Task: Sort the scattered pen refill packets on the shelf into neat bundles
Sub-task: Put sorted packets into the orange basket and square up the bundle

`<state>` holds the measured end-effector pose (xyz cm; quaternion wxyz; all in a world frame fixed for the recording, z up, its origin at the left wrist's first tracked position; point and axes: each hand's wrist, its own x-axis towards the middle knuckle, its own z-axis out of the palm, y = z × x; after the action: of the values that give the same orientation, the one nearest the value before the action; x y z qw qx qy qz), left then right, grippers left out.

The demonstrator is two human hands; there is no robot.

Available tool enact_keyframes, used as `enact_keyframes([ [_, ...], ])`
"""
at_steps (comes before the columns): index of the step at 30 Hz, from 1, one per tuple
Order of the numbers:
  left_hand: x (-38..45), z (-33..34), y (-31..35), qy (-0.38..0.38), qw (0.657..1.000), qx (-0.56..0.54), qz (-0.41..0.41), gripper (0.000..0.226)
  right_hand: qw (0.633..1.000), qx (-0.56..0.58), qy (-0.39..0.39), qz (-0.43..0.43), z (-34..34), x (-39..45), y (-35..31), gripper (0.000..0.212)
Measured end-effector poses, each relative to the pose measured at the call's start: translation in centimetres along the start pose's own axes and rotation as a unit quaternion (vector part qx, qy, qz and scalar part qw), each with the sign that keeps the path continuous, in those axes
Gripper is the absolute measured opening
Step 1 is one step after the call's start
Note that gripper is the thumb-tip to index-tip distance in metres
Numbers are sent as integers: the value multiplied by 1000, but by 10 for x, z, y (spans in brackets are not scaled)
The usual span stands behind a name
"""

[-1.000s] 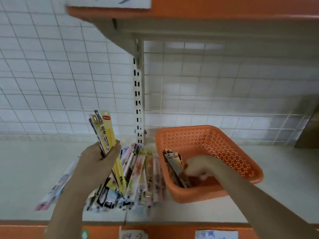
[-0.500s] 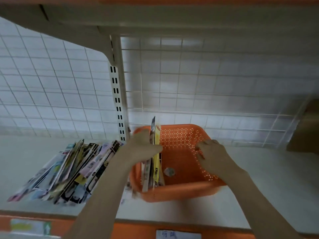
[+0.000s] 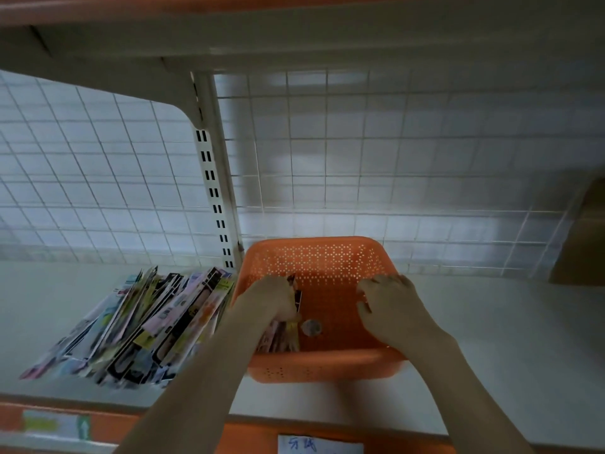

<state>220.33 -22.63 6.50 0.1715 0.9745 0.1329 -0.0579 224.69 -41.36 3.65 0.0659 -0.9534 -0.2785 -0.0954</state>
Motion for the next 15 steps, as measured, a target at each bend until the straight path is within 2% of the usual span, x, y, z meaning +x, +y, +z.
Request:
enact_keyframes([
  [5,-2,1,-7,13,997,68,15,45,1000,2,-19,2,-2,-1,-2,30],
  [8,-16,-3,-16,123,990,16,71,40,1000,17,-9,4,-4,-2,-4,28],
  [11,-40,-1,-33,266,956,-64,108,34,999,46,17,20,-4,-2,-6,26],
  [13,-55,4,-52,312,938,-90,118,19,996,76,32,27,-3,-1,-12,24],
  [15,-64,10,-77,326,932,-106,117,10,991,124,33,30,-4,-1,-25,25],
])
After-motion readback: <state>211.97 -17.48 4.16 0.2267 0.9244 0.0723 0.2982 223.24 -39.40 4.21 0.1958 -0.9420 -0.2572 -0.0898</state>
